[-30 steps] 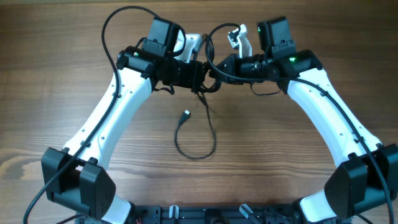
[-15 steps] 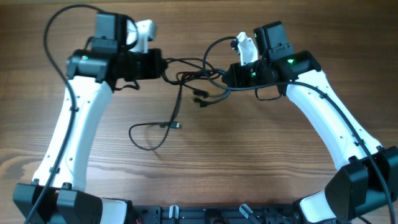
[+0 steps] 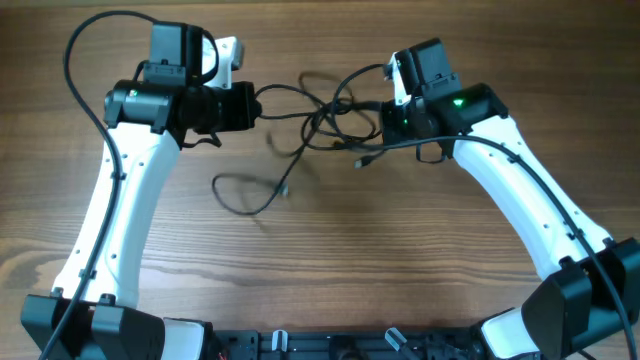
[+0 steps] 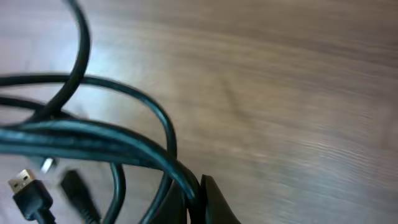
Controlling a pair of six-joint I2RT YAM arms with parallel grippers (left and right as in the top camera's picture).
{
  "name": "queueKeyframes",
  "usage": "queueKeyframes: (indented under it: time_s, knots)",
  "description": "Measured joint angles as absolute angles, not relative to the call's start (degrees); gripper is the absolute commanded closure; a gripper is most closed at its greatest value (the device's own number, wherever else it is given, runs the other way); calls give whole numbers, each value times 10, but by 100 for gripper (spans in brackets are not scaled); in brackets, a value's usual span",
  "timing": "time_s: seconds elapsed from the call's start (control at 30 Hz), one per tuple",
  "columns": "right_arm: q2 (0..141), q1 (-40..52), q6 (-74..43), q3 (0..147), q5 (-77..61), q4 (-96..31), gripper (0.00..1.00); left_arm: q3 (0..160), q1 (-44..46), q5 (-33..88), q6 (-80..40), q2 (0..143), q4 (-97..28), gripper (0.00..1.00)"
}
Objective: Untangle cables
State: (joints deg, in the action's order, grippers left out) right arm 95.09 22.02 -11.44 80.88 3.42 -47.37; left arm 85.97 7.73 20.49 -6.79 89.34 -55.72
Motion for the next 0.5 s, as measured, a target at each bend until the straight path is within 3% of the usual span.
queueKeyframes:
  time_s: [0.13, 0.17, 0.2, 0.27, 0.33, 0.5]
  knots:
    - [951, 220, -96, 809, 29, -449, 95, 860, 78, 205, -67, 893, -559, 83]
    - [951, 216, -79, 809, 21, -452, 89, 860, 77, 195, -68, 893, -567, 75]
    - [951, 205, -60, 809, 9, -460, 80, 860, 72, 184, -69, 893, -574, 60]
    - [951, 181, -33, 809, -15, -480, 55, 860, 67, 170, -67, 891, -578, 41]
    - [951, 176, -23, 809, -30, -505, 48, 860, 79, 164, -69, 891, -583, 36]
    - [951, 178, -33, 812, -32, -517, 27, 862, 94, 161, -67, 888, -582, 34]
